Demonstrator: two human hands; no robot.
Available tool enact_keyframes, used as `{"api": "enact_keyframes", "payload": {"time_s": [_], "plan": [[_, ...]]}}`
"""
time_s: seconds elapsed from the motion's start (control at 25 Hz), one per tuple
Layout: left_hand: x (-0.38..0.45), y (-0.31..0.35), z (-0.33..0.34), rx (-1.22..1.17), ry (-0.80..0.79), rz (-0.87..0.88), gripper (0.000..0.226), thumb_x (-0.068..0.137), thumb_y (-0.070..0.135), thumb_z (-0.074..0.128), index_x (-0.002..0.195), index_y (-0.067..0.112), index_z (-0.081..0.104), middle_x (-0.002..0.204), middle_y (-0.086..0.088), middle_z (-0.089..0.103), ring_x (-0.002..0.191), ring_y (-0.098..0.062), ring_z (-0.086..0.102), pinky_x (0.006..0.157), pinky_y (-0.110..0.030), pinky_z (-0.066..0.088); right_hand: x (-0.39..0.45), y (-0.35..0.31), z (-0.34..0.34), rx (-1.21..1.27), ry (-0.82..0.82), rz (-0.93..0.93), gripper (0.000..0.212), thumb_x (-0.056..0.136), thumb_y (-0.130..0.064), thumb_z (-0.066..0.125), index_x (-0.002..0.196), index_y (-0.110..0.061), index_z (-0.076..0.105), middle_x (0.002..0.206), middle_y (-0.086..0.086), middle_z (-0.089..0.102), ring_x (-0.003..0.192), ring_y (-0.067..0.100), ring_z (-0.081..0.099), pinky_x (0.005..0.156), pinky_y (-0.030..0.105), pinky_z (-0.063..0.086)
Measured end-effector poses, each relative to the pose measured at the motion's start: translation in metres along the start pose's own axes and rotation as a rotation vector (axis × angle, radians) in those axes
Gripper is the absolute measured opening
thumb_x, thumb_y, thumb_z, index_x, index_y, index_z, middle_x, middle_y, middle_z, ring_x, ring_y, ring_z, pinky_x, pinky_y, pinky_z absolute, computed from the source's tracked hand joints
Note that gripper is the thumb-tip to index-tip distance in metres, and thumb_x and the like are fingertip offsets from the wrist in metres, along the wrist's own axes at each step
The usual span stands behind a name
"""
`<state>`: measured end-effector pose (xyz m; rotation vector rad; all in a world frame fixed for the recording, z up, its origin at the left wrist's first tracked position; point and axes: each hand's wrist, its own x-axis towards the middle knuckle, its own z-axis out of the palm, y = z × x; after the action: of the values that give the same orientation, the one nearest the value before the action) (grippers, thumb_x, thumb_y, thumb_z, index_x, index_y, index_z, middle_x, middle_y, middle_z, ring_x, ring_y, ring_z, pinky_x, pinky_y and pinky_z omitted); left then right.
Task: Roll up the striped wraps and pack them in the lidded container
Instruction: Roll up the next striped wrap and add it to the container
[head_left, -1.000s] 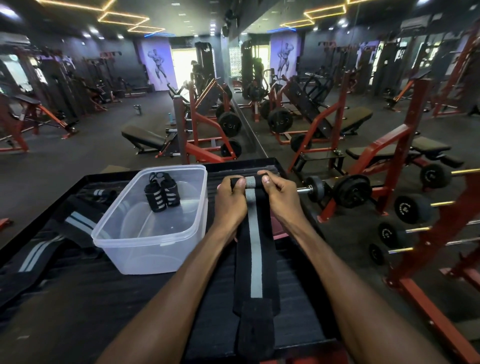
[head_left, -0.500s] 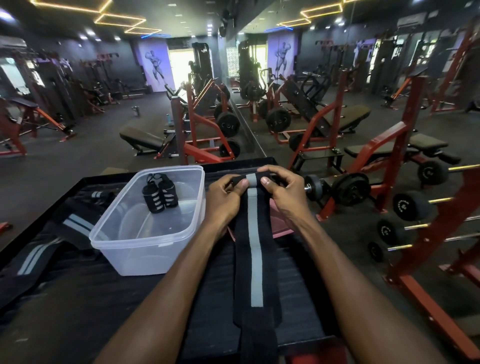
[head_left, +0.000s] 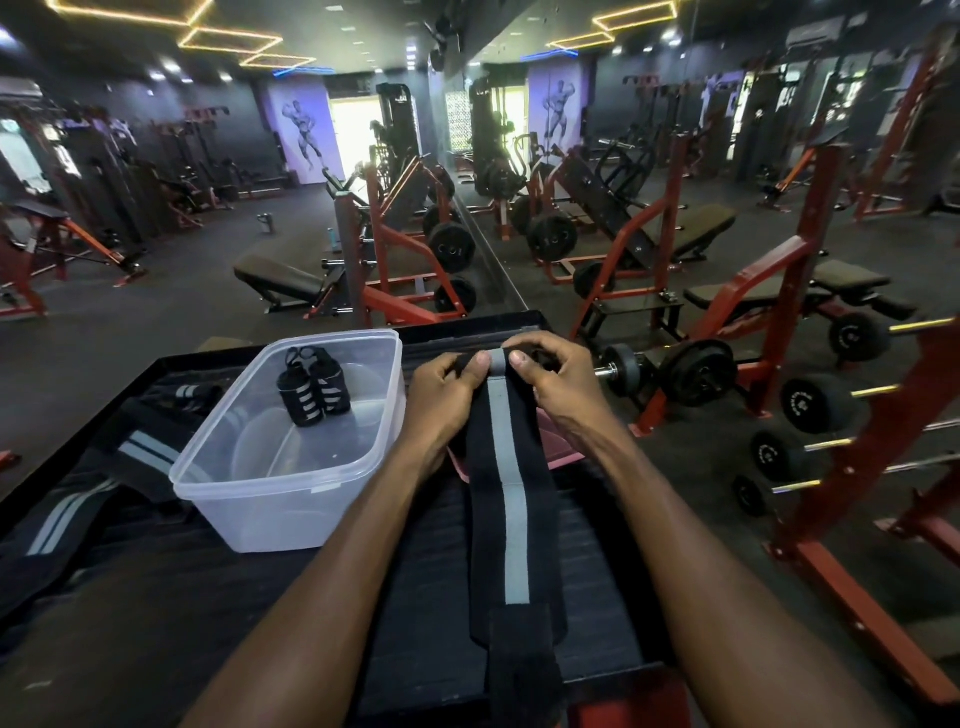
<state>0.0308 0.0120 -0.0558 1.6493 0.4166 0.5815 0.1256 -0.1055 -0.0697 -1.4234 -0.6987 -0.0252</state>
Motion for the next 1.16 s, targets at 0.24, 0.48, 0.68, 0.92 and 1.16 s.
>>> {"api": "enact_keyframes", "payload": {"time_s": [0.24, 0.48, 0.68, 0.92, 1.16], "plan": [[0.0, 0.0, 0.002, -0.024, 0.042, 0.066, 0.023, 0.085, 0.003, 0.069, 0.097, 0.022, 0.073, 0.099, -0.001, 0.077, 0.1, -0.021, 0.072, 0.099, -0.05, 0.054, -0.002, -0.002, 0.003, -0.007, -0.003, 0.142, 0.007, 0.088, -0.006, 0.07, 0.094, -0.008, 0.072, 0.09, 0.004, 0.072, 0.084, 0.014, 0.066, 0.081, 0.036, 0.054], [0.0, -0.001, 0.0, -0.065, -0.036, -0.082, 0.019, 0.087, 0.037, 0.072, 0.095, 0.02, 0.074, 0.092, -0.006, 0.078, 0.089, -0.025, 0.075, 0.09, -0.049, 0.059, -0.006, -0.007, 0.001, -0.017, -0.008, 0.046, 0.027, 0.076, 0.011, 0.071, 0.091, -0.012, 0.07, 0.091, 0.002, 0.07, 0.086, 0.012, 0.065, 0.08, 0.03, 0.055], [0.002, 0.0, -0.001, -0.03, 0.052, 0.009, 0.005, 0.091, 0.014, 0.069, 0.093, 0.018, 0.072, 0.092, -0.001, 0.076, 0.087, -0.018, 0.071, 0.082, -0.034, 0.056, -0.006, -0.007, 0.003, 0.114, 0.008, 0.178, 0.006, 0.085, -0.012, 0.073, 0.087, -0.018, 0.073, 0.078, -0.006, 0.068, 0.071, 0.007, 0.062, 0.061, 0.025, 0.049], [0.004, -0.003, -0.001, -0.022, 0.126, 0.02, 0.013, 0.09, 0.012, 0.069, 0.092, 0.024, 0.07, 0.093, 0.004, 0.073, 0.091, -0.015, 0.069, 0.087, -0.03, 0.055, 0.002, -0.005, -0.005, -0.009, 0.266, 0.156, 0.026, 0.09, -0.002, 0.064, 0.075, -0.022, 0.068, 0.072, -0.003, 0.065, 0.069, 0.012, 0.058, 0.069, 0.031, 0.047], [0.006, -0.005, -0.001, 0.029, 0.102, 0.059, 0.021, 0.087, 0.007, 0.07, 0.096, 0.026, 0.072, 0.1, 0.002, 0.075, 0.097, -0.017, 0.07, 0.094, -0.035, 0.056, -0.003, -0.012, -0.006, 0.047, 0.274, 0.16, 0.019, 0.08, -0.001, 0.07, 0.091, -0.016, 0.07, 0.098, 0.007, 0.071, 0.092, 0.018, 0.067, 0.083, 0.032, 0.056]]}}
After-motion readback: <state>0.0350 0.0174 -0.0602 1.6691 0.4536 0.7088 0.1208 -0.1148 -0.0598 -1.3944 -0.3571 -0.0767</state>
